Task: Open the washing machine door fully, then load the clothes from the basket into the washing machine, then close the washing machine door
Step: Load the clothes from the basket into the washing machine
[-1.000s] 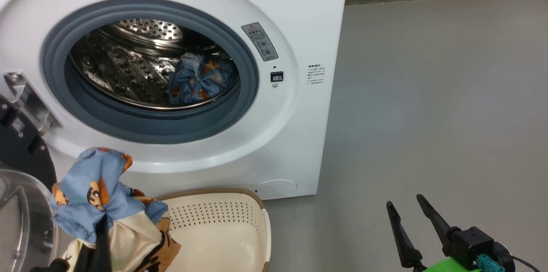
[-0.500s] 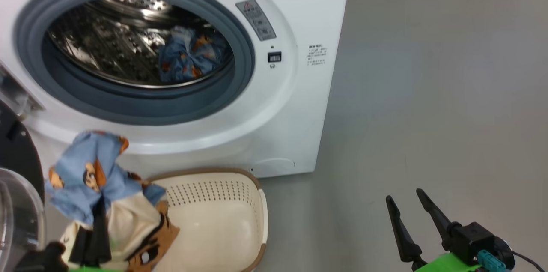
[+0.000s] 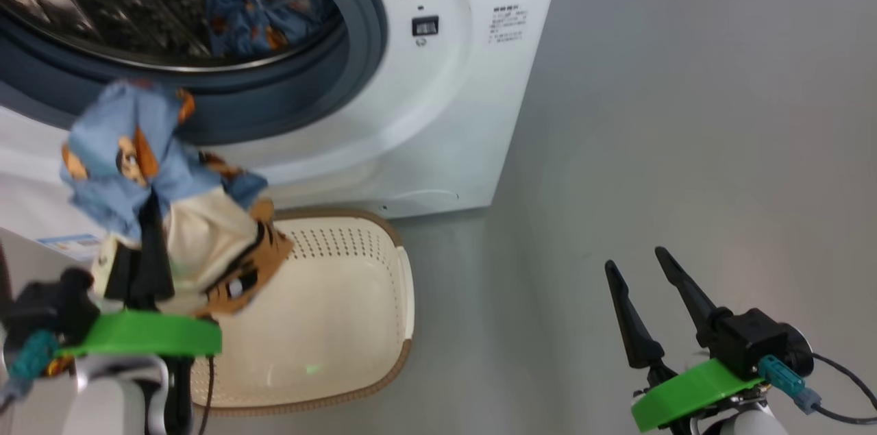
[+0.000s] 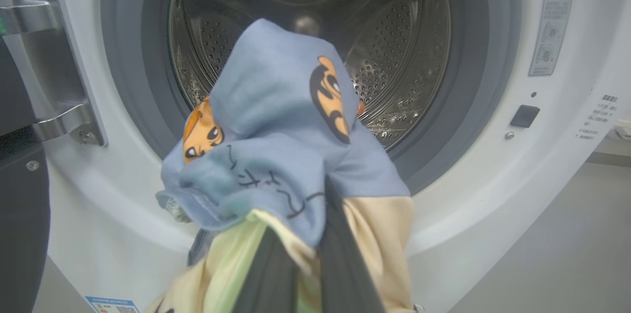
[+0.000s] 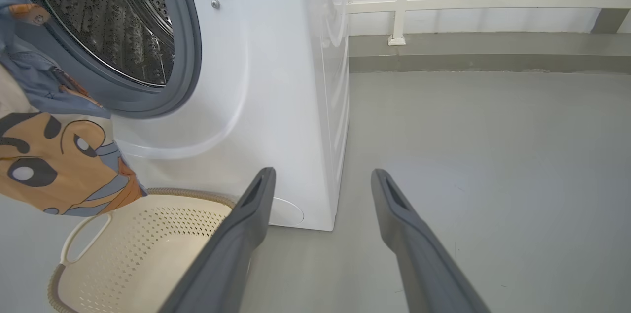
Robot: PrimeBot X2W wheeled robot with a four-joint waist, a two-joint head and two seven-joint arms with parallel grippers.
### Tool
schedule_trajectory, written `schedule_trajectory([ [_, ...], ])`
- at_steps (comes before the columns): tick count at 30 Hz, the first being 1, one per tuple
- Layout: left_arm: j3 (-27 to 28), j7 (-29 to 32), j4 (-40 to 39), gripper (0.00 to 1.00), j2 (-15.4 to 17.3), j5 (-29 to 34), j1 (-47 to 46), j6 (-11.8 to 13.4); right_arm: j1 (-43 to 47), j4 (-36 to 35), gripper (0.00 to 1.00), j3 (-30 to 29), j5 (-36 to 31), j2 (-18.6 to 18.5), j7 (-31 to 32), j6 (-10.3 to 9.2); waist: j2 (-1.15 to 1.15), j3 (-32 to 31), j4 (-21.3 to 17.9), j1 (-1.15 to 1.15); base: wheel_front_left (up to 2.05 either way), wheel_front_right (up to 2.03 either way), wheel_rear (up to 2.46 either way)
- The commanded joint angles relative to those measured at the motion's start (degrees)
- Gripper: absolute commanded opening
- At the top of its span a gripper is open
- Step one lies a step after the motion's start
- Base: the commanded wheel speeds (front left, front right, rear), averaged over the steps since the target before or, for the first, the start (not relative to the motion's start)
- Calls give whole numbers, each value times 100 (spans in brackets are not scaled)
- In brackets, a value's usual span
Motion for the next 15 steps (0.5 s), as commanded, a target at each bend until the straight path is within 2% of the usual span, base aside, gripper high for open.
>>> schedule_trajectory([
  [1, 146, -37, -39, 0, 163, 3, -386, -9, -173, -152, 100, 186, -4, -8, -27, 9, 0, 355, -138, 0, 0, 0, 0],
  [15, -25, -37, 774, 0, 737, -39, -2113, -9, -555, -38, 100, 432, 140, -8, -27, 9, 0, 715, -523, 0, 0, 0, 0],
])
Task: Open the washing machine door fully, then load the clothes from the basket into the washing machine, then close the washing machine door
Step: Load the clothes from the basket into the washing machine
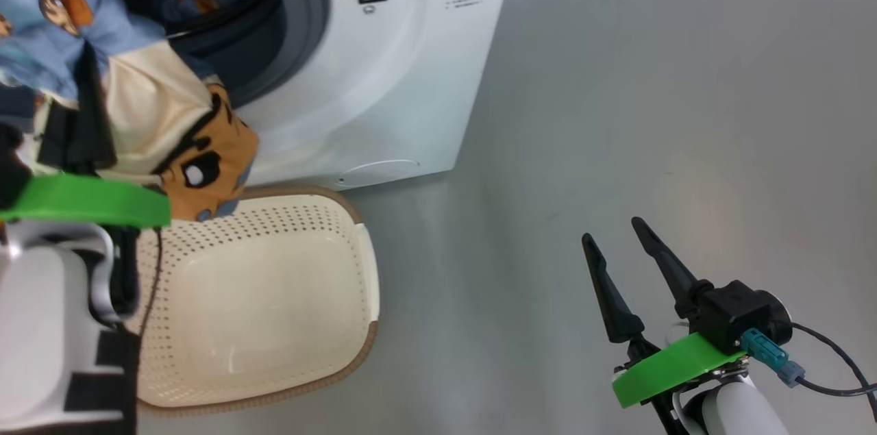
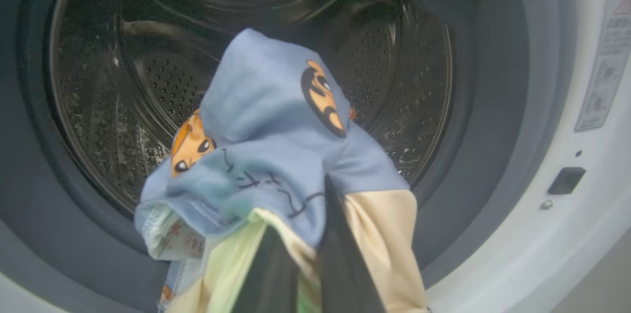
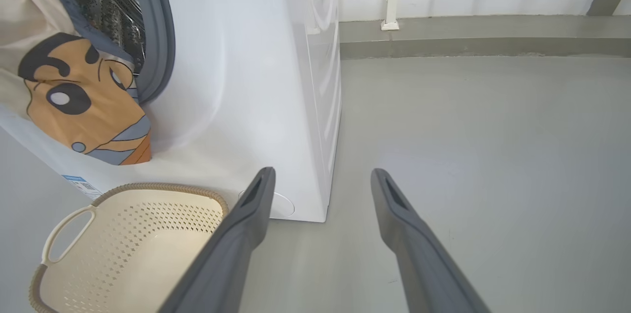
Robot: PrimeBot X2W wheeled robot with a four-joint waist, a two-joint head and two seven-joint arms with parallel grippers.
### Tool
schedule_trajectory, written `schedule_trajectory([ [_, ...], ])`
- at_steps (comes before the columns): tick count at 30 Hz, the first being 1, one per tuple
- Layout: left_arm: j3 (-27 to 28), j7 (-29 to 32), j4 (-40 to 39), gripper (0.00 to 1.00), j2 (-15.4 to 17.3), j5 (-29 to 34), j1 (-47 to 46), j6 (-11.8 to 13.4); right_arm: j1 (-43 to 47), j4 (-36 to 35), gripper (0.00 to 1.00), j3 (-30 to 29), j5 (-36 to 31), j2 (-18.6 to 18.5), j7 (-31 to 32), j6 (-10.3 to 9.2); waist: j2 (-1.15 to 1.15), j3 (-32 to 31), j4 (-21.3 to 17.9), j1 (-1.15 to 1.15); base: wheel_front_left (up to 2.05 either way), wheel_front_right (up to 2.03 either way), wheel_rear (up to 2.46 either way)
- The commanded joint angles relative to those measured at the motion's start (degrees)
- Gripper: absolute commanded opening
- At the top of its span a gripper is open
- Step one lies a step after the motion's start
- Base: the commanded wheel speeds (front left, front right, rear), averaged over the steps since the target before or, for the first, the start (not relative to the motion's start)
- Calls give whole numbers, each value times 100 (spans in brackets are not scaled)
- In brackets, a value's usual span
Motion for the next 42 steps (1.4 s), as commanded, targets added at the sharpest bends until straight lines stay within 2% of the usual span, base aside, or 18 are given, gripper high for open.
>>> schedule_trajectory([
  [1, 119, -36, -37, 0, 295, 24, -211, -9, -82, -90, 100, 160, 91, -3, -27, 10, 0, 97, -134, 0, 0, 0, 0],
  [11, -202, -17, 1182, 0, 764, -119, -1588, -9, -140, -143, 100, 180, 252, -3, -27, 10, 0, 660, -335, 0, 0, 0, 0],
  [21, -614, 566, 2252, 0, 1117, -396, -3007, -9, -319, -59, 100, 404, 414, -3, -27, 10, 0, 1456, -444, 0, 0, 0, 0],
  [26, -902, 956, 2650, 0, 1192, -550, -3646, -9, -322, -52, 100, 484, 478, -3, -27, 10, 0, 1758, -467, 0, 0, 0, 0],
  [31, -1024, 1424, 3125, 0, 1118, -770, -4130, -9, -287, -37, 100, 535, 526, -3, -27, 10, 0, 1873, -477, 0, 0, 0, 0],
  [34, -1136, 1461, 3235, 0, 1150, -700, -4292, -9, -266, -45, 100, 564, 541, -3, -27, 10, 0, 1911, -482, 0, 0, 0, 0],
  [36, -1202, 1286, 3282, 0, 1191, -607, -4455, 4, -247, -58, 100, 606, 554, -3, -27, 10, 0, 1948, -499, 0, 0, 0, 0],
  [40, -1415, 400, 3188, 0, 1255, -248, -4757, 77, -223, -79, 100, 691, 611, -3, -27, 10, 0, 2033, -527, 0, 0, 0, 0],
  [42, -1521, 152, 3173, 0, 1251, -97, -4856, 92, -241, -80, 100, 713, 625, -3, -27, 10, 0, 2070, -536, 0, 0, 0, 0],
])
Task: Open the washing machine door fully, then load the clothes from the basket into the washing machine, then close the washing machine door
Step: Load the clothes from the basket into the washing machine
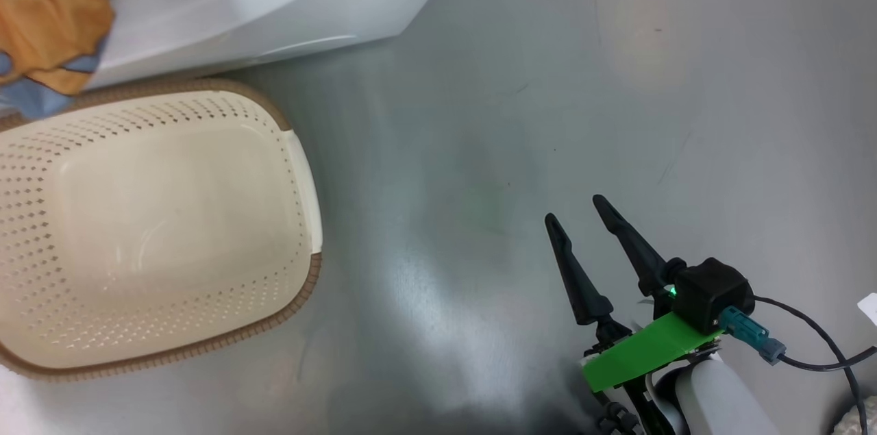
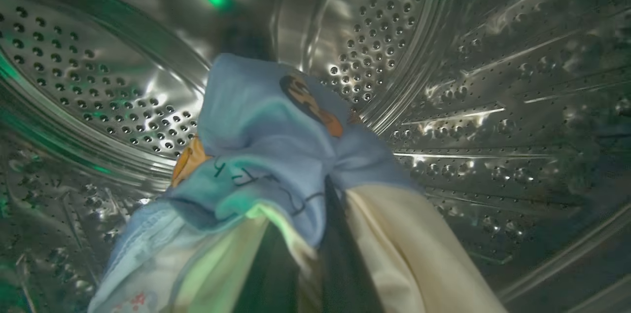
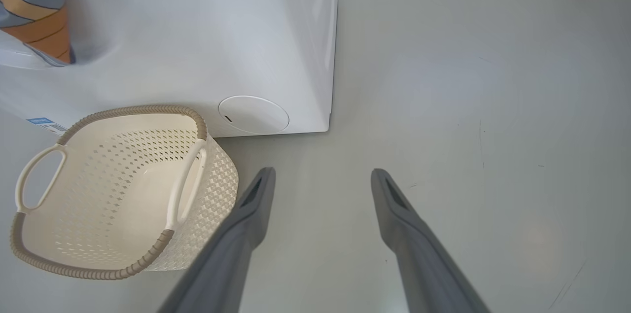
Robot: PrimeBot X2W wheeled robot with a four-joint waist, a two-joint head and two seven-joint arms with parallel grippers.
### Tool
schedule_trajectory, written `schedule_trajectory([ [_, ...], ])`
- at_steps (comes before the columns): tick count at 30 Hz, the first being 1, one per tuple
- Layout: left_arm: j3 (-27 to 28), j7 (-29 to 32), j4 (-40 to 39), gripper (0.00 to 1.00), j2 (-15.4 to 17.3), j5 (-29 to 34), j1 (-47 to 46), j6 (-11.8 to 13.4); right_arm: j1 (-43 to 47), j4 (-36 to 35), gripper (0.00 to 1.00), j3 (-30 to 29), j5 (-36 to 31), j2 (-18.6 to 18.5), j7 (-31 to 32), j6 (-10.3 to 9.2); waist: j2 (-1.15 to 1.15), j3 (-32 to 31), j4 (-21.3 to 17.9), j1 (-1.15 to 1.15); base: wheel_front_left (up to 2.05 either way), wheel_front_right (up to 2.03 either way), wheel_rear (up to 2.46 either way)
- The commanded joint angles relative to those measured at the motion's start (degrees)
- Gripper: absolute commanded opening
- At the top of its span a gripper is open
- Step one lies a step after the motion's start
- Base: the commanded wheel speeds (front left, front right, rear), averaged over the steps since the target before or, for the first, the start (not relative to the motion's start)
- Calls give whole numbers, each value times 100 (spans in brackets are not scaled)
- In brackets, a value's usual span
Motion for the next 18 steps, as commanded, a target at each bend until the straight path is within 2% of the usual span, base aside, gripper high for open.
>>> schedule_trajectory([
  [1, 38, -56, -156, 0, 263, 67, -88, 36, 130, -112, 100, 143, 37, -4, -27, 9, 0, 20, -10, 0, 0, 0, 0],
  [8, 37, -164, 136, 0, 236, 94, -30, 34, 94, -90, 100, 173, 67, -4, -27, 9, 0, 26, -20, 0, 0, 0, 0],
  [9, 50, -165, 245, 18, 226, 62, -17, 31, 90, -83, 100, 168, 65, -4, -27, 9, 0, 21, -15, 0, 0, 0, 0],
  [10, 78, -150, 372, 77, 207, 5, -8, 27, 89, -75, 100, 164, 64, -4, -27, 9, 0, 8, -7, 0, 0, 0, 0],
  [11, 83, -149, 465, 100, 199, -20, -16, 24, 89, -69, 100, 162, 61, -4, -27, 9, 0, -4, 2, 0, 0, 0, 0],
  [18, 21, -132, 914, 100, 129, -69, -113, 18, 63, -30, 100, 135, 67, -4, -27, 9, 0, -121, 85, 0, 0, 0, 0],
])
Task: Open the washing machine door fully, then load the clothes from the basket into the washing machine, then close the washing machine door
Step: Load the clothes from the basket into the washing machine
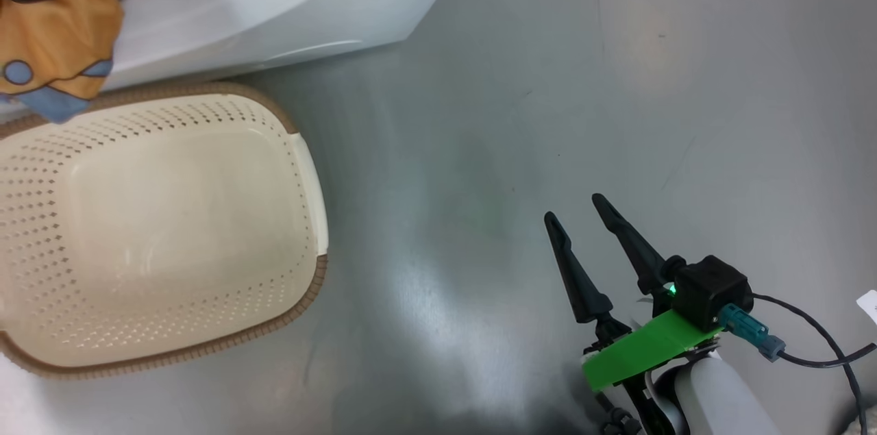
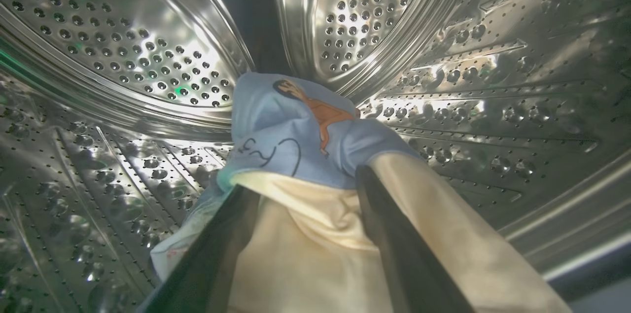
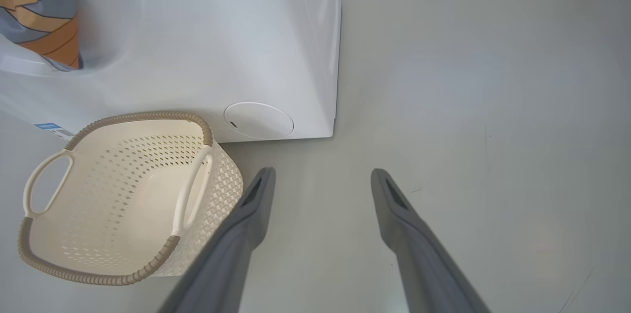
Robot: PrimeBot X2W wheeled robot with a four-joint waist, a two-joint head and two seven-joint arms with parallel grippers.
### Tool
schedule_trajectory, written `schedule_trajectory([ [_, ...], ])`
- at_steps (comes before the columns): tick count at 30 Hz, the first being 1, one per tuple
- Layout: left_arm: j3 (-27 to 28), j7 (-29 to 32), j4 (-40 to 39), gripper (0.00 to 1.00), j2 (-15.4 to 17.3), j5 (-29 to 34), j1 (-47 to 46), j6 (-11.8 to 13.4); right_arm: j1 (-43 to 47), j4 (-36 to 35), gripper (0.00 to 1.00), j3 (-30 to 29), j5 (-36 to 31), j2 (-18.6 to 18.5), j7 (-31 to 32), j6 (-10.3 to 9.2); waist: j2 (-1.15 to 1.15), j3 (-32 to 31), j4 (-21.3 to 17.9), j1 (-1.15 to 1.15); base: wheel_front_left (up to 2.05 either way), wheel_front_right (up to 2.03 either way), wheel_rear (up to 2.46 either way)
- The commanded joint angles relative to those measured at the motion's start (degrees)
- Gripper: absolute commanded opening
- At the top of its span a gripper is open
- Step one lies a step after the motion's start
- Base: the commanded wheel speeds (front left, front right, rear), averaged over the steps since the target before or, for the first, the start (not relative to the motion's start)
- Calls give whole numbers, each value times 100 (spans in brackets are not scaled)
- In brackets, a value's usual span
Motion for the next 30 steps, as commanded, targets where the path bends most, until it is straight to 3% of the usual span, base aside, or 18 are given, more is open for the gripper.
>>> schedule_trajectory([
  [1, 39, 1, -18, 100, 183, -50, -99, 0, 102, -69, 100, 107, 15, -4, -27, 10, 0, -81, 48, 0, 0, 0, 0],
  [14, 139, -16, 269, 100, -81, -320, 2, 87, 73, -15, 100, -129, -76, -4, -27, 10, 0, -481, 369, 0, 0, 0, 0],
  [30, 313, -37, -1091, 100, -232, -406, 1120, 243, 15, -104, 100, -470, -219, -4, -27, 10, 0, -557, 700, 0, 0, 0, 0],
])
